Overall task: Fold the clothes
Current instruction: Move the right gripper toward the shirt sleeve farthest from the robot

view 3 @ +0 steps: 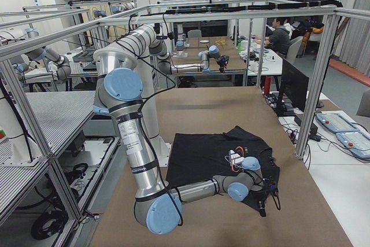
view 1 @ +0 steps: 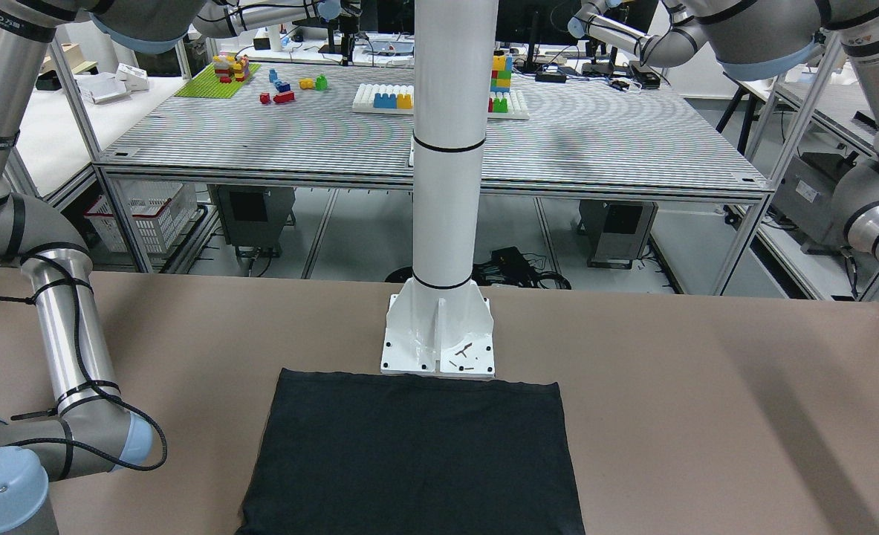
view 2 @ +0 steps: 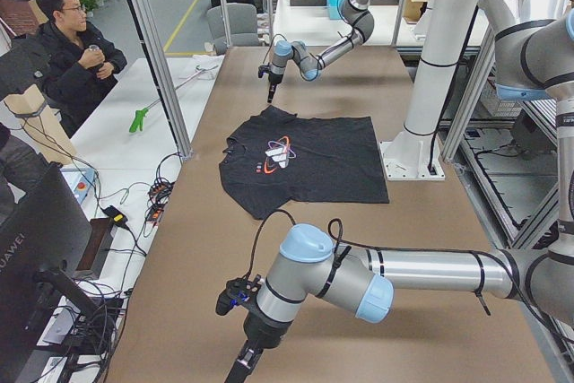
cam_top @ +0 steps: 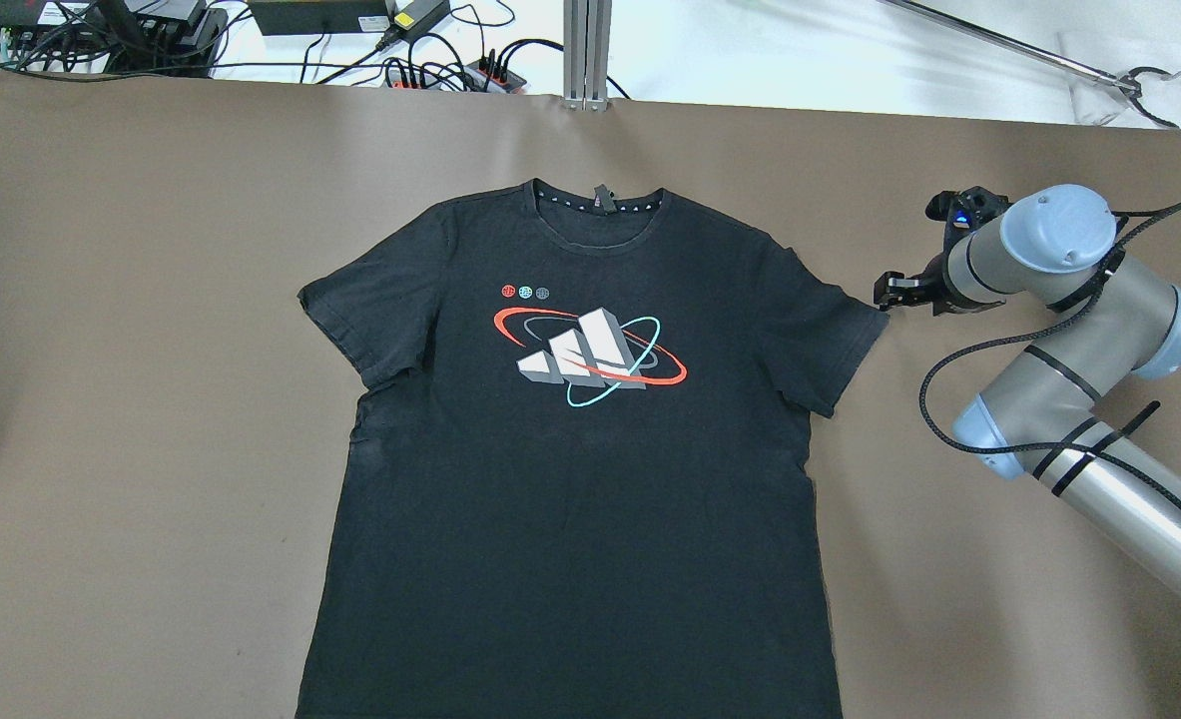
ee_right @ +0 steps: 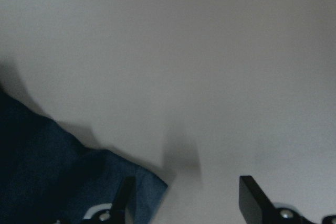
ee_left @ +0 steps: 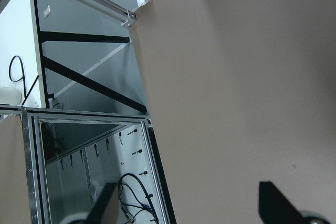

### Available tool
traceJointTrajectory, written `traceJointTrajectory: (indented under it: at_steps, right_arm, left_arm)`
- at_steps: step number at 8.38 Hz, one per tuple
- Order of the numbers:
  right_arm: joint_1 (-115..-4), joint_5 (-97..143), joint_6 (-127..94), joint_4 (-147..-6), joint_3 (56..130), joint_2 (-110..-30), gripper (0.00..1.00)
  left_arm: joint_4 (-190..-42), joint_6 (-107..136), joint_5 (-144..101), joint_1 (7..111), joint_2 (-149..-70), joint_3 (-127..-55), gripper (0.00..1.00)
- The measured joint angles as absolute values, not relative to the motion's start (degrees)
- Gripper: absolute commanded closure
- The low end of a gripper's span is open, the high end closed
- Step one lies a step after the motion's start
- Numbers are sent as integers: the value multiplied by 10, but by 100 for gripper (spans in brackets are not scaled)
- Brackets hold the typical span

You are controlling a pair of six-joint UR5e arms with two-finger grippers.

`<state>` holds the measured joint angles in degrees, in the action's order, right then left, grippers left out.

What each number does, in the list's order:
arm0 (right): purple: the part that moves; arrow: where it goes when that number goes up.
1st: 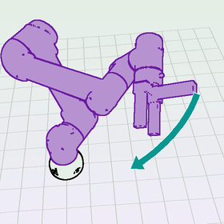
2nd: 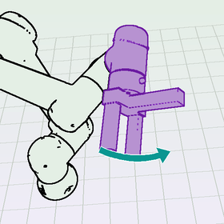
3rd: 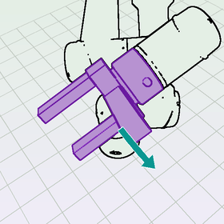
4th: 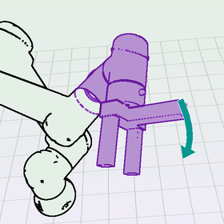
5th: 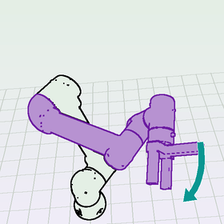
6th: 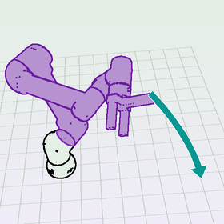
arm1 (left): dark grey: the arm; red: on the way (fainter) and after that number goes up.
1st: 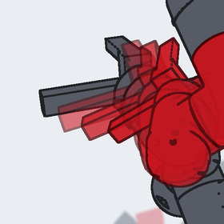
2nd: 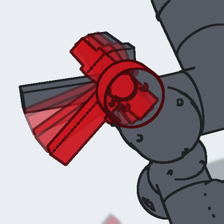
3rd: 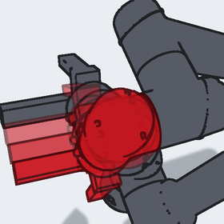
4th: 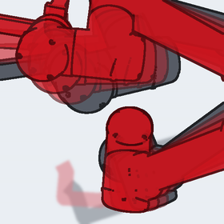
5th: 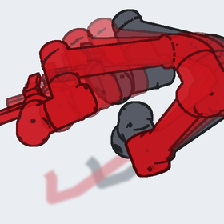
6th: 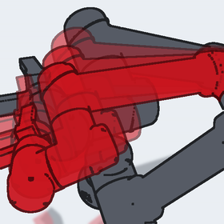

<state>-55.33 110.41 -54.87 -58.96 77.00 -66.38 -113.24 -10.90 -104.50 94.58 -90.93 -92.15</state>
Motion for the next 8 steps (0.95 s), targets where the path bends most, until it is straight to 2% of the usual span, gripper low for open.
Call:
traceJointTrajectory:
  at_steps: [4, 6, 7, 8]
  right_arm:
    - [-543, 1102, -549, -588, 759, -660, 35]
    - [-539, 1102, -549, -587, 752, -658, 52]
    - [-537, 1102, -549, -587, 748, -655, 57]
    - [-537, 1102, -549, -586, 743, -653, 74]
  left_arm:
    - [-1133, -109, -1044, 942, -909, -922, 6]
    - [-1134, -109, -1043, 942, -908, -922, 6]
    - [-1134, -109, -1043, 942, -908, -922, 6]
    - [-1134, -109, -1043, 942, -908, -922, 6]
